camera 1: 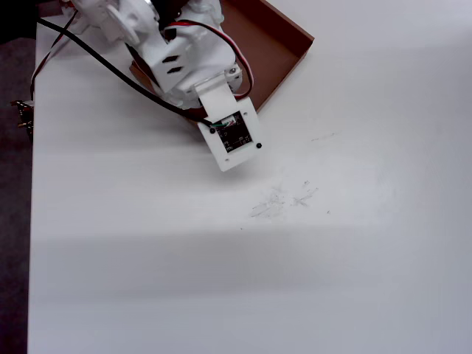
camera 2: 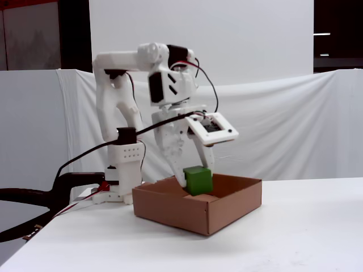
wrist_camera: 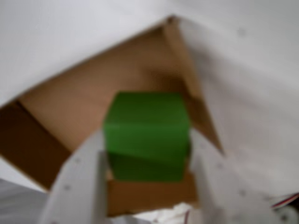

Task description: Grasp a green cube and put it in a box.

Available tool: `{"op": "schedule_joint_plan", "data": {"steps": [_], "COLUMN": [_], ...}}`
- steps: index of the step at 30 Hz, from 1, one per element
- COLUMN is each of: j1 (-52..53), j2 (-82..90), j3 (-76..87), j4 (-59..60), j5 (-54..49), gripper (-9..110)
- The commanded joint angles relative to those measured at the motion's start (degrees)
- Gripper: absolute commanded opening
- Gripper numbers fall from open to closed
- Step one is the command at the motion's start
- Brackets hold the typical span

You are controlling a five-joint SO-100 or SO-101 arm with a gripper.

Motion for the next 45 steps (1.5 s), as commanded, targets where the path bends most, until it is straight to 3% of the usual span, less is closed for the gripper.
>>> {"op": "schedule_joint_plan", "data": {"steps": [1, 31, 45], "j1": [-0.6, -2.5, -2.6], "j2": [0.5, -12.8, -13.5], "j3": [-0.4, -2.5, -2.8], "j4": [-0.7, -6.9, -7.7], "j5": [0.4, 2.5, 2.9], "gripper": [13, 13, 22]}}
